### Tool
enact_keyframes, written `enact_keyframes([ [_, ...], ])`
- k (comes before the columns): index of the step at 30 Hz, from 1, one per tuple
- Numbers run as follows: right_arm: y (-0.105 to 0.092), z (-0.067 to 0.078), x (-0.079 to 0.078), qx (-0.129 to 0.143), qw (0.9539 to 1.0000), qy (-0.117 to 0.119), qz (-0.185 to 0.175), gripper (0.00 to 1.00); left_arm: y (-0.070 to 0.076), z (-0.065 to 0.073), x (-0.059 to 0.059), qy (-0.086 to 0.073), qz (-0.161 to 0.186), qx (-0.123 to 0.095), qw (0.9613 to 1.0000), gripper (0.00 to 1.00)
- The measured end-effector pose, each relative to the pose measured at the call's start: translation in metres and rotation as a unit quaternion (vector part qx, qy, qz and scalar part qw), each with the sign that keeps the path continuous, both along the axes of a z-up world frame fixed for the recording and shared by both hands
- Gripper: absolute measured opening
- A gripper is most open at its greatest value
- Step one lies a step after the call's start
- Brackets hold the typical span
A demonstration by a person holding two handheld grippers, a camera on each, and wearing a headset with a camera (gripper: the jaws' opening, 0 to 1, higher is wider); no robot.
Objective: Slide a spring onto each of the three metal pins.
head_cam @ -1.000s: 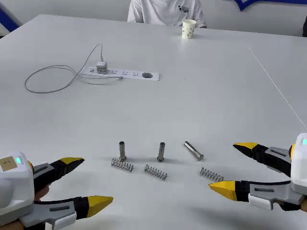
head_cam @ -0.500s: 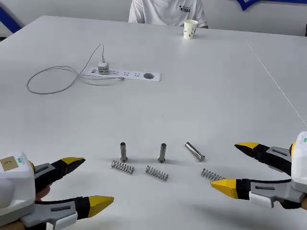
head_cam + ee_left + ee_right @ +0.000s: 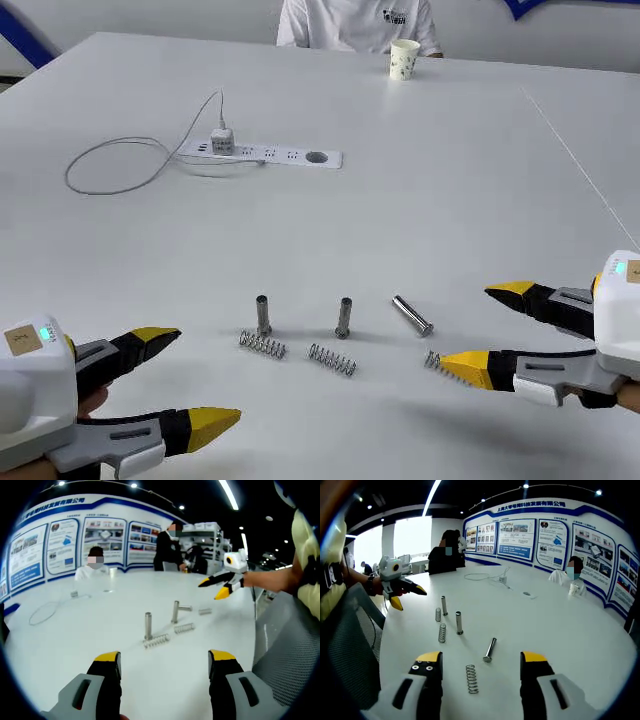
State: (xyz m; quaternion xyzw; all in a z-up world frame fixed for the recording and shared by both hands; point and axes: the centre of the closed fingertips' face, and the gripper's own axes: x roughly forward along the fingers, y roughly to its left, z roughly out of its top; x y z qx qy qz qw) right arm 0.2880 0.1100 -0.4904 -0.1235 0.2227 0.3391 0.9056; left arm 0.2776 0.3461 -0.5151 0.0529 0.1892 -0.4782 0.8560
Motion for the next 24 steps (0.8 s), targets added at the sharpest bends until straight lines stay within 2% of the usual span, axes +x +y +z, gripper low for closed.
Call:
enact_keyframes([
  [8, 0.0, -0.004, 0.015, -0.012, 0.9998, 0.014, -0.01, 0.59, 0.001, -0.003, 0.0, 0.003, 0.003, -0.002, 1.0, 0.72],
  [24, 0.006, -0.01, 0.032, -0.026, 0.9984, 0.038, -0.034, 0.46, 0.001, -0.005, 0.001, 0.005, 0.002, -0.005, 1.0, 0.72],
])
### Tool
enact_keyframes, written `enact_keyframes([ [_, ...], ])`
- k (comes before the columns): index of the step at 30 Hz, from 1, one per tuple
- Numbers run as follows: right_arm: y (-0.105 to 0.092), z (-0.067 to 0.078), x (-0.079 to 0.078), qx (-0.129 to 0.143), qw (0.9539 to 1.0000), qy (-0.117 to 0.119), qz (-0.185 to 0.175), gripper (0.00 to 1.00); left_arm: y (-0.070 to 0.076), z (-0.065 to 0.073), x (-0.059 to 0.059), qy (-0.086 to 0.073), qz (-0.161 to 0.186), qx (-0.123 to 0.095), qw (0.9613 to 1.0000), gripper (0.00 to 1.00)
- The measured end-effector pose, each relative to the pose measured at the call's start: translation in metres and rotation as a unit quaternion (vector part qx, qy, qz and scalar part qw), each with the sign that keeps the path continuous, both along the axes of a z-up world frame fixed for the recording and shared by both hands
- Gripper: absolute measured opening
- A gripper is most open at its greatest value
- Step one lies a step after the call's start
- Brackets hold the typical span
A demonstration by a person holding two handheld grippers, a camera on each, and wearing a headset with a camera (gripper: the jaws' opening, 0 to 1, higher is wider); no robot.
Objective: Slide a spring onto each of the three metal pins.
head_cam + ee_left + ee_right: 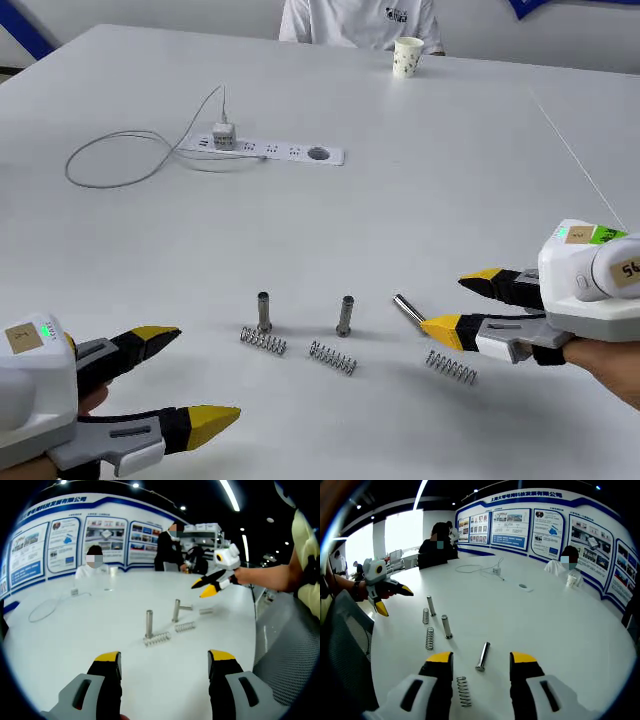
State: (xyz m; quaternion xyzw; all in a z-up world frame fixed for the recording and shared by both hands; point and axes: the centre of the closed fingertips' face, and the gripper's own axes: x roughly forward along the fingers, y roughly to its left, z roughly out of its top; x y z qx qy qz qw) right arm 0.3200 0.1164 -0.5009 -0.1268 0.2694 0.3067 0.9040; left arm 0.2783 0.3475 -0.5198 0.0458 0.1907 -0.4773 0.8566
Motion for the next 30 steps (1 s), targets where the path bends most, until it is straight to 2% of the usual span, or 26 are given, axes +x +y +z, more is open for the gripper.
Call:
enact_keyframes([
  [10, 0.004, -0.006, 0.01, -0.01, 0.9999, 0.009, -0.008, 0.41, -0.001, -0.003, -0.002, 0.003, -0.001, -0.001, 1.0, 0.72],
  [17, 0.007, -0.01, 0.023, -0.024, 0.9995, 0.013, -0.015, 0.35, -0.002, -0.001, 0.0, 0.003, -0.001, -0.004, 1.0, 0.71],
  [30, 0.013, -0.023, 0.039, -0.036, 0.9981, 0.039, -0.032, 0.27, 0.0, -0.005, -0.001, 0.007, 0.001, -0.002, 1.0, 0.71],
])
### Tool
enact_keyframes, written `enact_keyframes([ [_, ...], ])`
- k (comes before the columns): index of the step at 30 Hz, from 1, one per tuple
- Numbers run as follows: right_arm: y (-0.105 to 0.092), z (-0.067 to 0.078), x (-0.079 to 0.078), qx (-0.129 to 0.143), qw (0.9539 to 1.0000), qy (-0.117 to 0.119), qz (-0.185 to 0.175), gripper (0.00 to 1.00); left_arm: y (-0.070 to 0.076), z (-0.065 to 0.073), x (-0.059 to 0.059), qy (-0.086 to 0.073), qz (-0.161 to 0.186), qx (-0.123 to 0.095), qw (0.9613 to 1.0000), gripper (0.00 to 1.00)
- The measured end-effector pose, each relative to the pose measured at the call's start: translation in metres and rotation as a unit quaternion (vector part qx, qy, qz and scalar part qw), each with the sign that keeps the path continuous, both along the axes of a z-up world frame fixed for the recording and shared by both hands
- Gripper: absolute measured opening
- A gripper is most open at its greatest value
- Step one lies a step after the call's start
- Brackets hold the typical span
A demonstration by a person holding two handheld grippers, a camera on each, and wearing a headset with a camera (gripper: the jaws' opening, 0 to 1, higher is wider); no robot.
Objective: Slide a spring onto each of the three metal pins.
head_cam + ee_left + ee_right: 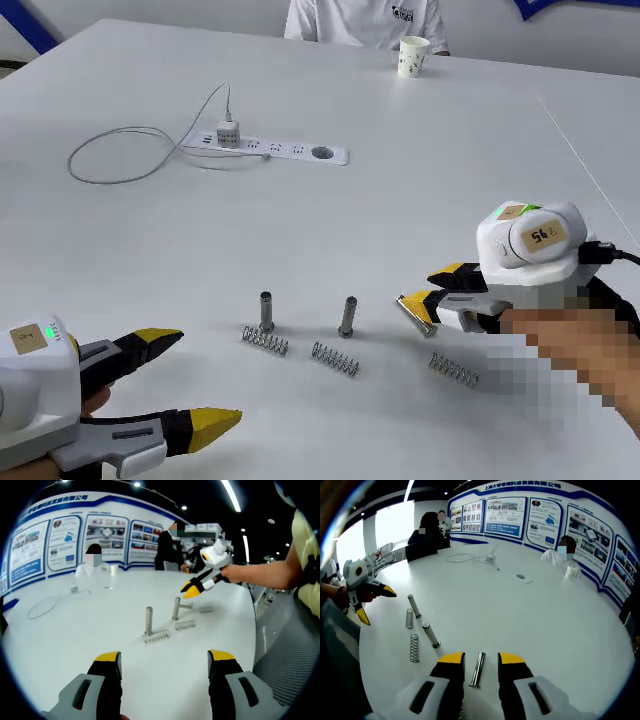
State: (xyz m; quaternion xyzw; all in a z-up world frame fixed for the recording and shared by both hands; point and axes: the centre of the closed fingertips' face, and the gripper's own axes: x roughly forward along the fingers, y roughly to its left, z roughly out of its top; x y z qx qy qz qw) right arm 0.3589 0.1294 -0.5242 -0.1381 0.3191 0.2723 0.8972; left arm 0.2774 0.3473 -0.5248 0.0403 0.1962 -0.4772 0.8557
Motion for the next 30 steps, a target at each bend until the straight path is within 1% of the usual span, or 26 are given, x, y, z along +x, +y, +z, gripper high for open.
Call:
enact_keyframes([
  [2, 0.001, -0.002, 0.002, -0.001, 1.0, 0.002, -0.002, 0.26, 0.0, 0.0, 0.0, 0.0, 0.0, 0.0, 1.0, 0.71],
  [7, 0.001, -0.01, 0.004, -0.01, 0.9998, 0.015, -0.009, 0.23, -0.001, -0.002, -0.001, 0.003, -0.001, 0.001, 1.0, 0.71],
  [12, 0.001, -0.016, 0.005, -0.01, 0.9995, 0.026, -0.015, 0.21, -0.001, -0.004, -0.002, 0.006, -0.002, 0.003, 1.0, 0.71],
  [17, 0.003, -0.019, 0.006, -0.01, 0.9992, 0.032, -0.02, 0.19, -0.002, -0.005, -0.001, 0.007, -0.004, 0.003, 1.0, 0.71],
  [23, 0.004, -0.026, 0.008, -0.017, 0.9986, 0.043, -0.024, 0.16, -0.002, -0.005, 0.0, 0.008, -0.005, 0.004, 0.9999, 0.71],
  [30, 0.004, -0.033, 0.01, -0.014, 0.998, 0.054, -0.029, 0.14, 0.0, -0.008, -0.001, 0.013, -0.004, 0.005, 0.9999, 0.71],
])
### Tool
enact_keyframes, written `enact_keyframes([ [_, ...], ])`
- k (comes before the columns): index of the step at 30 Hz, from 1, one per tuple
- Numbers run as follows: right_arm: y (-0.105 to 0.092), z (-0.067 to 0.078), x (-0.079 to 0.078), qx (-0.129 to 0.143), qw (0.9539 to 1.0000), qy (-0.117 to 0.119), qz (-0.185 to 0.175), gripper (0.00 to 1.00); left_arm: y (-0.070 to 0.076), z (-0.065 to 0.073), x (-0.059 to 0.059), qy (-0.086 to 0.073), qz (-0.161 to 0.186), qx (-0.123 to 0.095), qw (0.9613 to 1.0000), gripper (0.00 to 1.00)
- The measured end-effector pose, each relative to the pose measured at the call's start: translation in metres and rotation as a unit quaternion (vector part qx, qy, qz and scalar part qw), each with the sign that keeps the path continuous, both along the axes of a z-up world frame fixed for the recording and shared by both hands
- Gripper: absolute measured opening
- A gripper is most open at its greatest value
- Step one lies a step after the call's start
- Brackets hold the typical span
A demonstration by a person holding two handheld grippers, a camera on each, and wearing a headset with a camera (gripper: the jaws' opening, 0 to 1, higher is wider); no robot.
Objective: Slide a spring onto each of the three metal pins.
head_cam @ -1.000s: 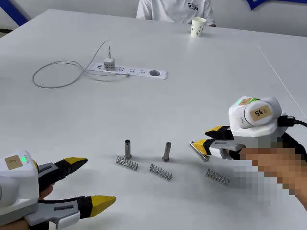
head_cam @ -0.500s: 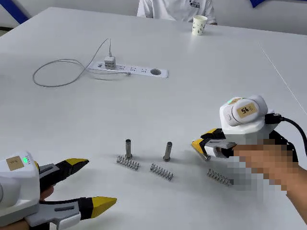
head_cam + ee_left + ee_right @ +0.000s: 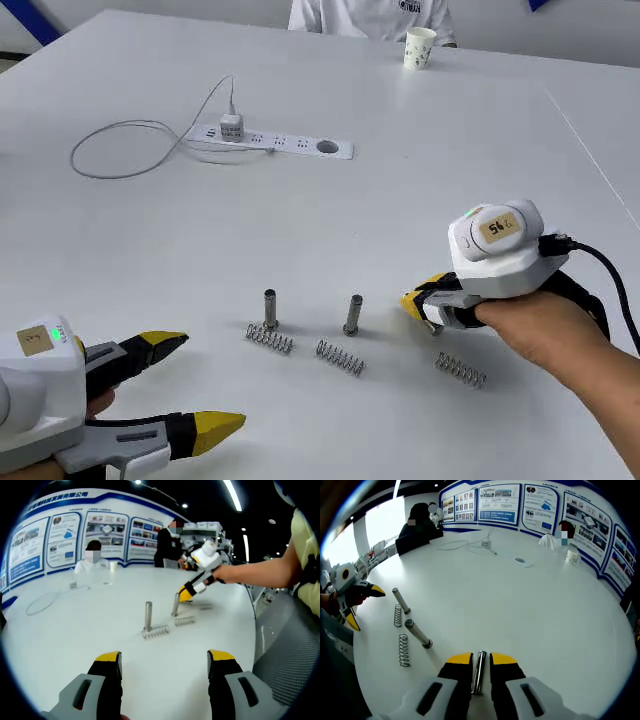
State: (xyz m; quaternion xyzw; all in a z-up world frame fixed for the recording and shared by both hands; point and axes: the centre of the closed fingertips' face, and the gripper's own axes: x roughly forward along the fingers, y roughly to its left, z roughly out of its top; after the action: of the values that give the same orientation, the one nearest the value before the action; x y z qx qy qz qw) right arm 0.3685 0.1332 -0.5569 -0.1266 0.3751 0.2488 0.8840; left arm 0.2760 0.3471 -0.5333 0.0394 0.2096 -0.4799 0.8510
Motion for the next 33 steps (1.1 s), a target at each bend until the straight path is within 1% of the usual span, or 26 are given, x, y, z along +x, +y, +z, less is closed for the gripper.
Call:
enact_keyframes([
  [16, 0.0015, -0.0082, 0.0029, 0.006, 0.9998, 0.018, -0.007, 0.12, 0.0014, -0.0034, 0.0013, 0.005, 0.003, -0.001, 1.0, 0.71],
  [21, 0.0008, -0.0081, 0.0027, 0.009, 0.9997, 0.02, -0.009, 0.11, 0.0021, -0.0039, 0.0019, 0.005, 0.005, 0.0, 1.0, 0.71],
  [30, 0.0023, -0.0071, 0.0007, -0.003, 0.9998, 0.017, -0.002, 0.09, 0.0016, -0.0039, 0.0023, 0.005, 0.006, -0.001, 1.0, 0.7],
  [33, 0.0009, -0.0073, 0.0013, 0.006, 0.9997, 0.019, -0.011, 0.09, 0.0013, -0.0035, 0.0023, 0.004, 0.005, 0.0, 1.0, 0.7],
])
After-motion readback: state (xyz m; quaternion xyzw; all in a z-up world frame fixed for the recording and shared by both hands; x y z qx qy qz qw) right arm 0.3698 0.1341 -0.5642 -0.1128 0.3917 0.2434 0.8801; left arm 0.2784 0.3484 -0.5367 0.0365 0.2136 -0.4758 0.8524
